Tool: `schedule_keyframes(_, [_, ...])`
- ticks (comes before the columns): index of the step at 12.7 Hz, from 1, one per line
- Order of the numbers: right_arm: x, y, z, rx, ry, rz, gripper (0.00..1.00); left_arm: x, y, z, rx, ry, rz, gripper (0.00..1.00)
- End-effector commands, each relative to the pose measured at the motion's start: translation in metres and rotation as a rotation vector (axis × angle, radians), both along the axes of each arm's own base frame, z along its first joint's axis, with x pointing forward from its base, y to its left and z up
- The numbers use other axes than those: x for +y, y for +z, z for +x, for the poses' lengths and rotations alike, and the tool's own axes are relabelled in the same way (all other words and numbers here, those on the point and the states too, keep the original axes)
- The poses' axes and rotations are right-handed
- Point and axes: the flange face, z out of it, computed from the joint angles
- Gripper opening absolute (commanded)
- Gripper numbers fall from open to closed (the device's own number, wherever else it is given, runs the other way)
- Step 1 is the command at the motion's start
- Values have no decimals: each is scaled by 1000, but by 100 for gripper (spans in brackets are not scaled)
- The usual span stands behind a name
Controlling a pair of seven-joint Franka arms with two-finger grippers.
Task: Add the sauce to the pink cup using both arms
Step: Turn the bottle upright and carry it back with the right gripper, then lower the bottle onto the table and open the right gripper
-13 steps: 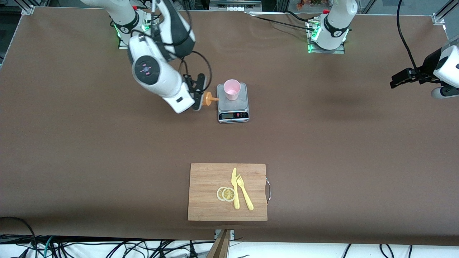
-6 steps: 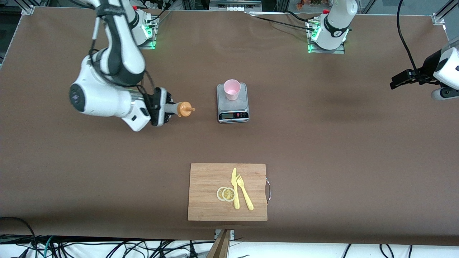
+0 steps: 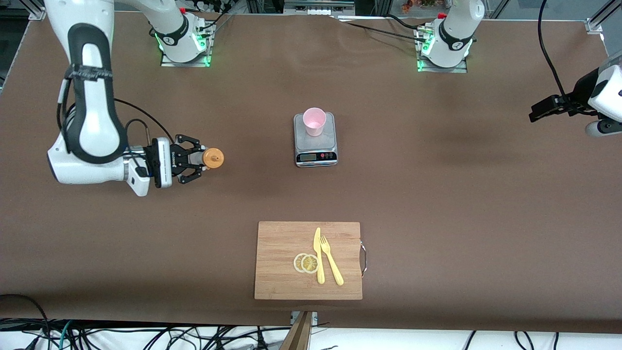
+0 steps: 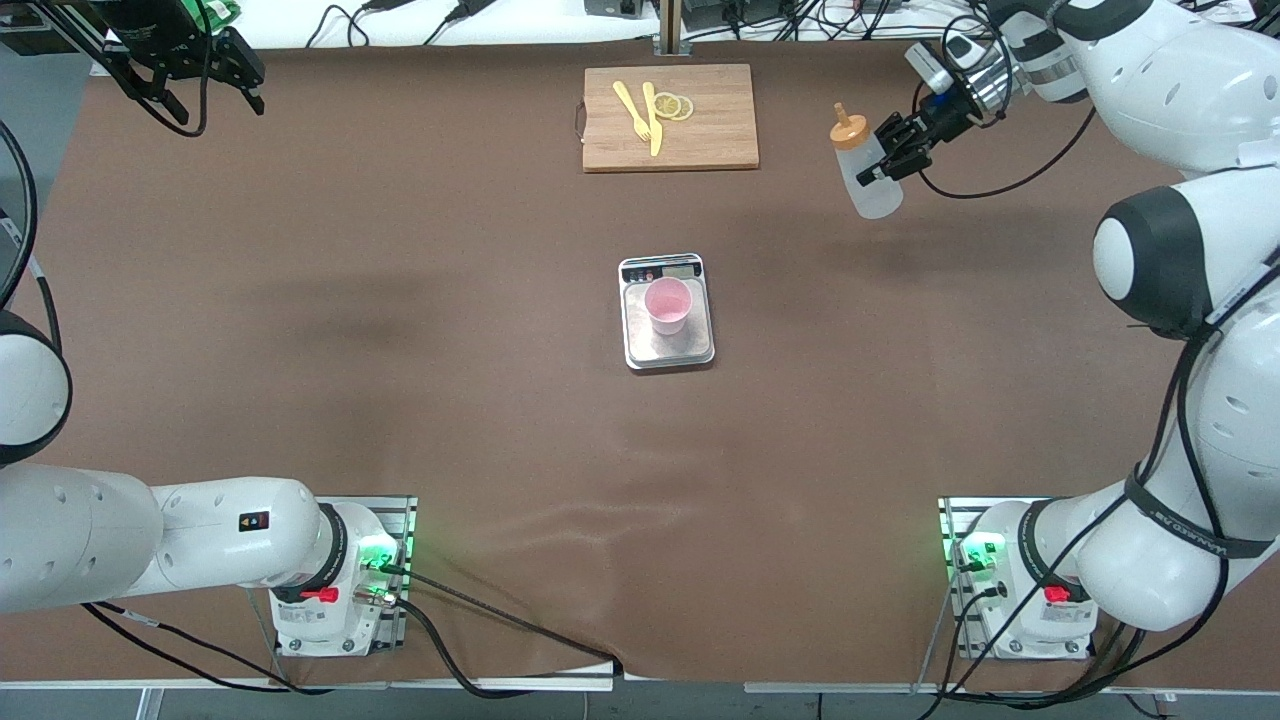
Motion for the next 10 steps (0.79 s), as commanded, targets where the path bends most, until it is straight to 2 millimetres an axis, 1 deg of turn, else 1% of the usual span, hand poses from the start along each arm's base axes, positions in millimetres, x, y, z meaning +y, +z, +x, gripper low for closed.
schedule_keyframes(1, [-20, -31, -1, -13, 17, 177, 0, 2, 4, 0, -13, -10, 29, 100])
schedule_keyframes(2, [-31, -43, -2, -17, 17, 216, 0, 1, 3, 0, -13, -11, 29, 100])
schedule_keyframes(6, [-79, -73, -1, -18, 9, 355, 0, 2, 3, 1, -12, -9, 27, 100])
schedule_keyframes(10, [-112, -102, -11, -68, 51, 459, 0, 1, 3, 1, -12, -11, 27, 100])
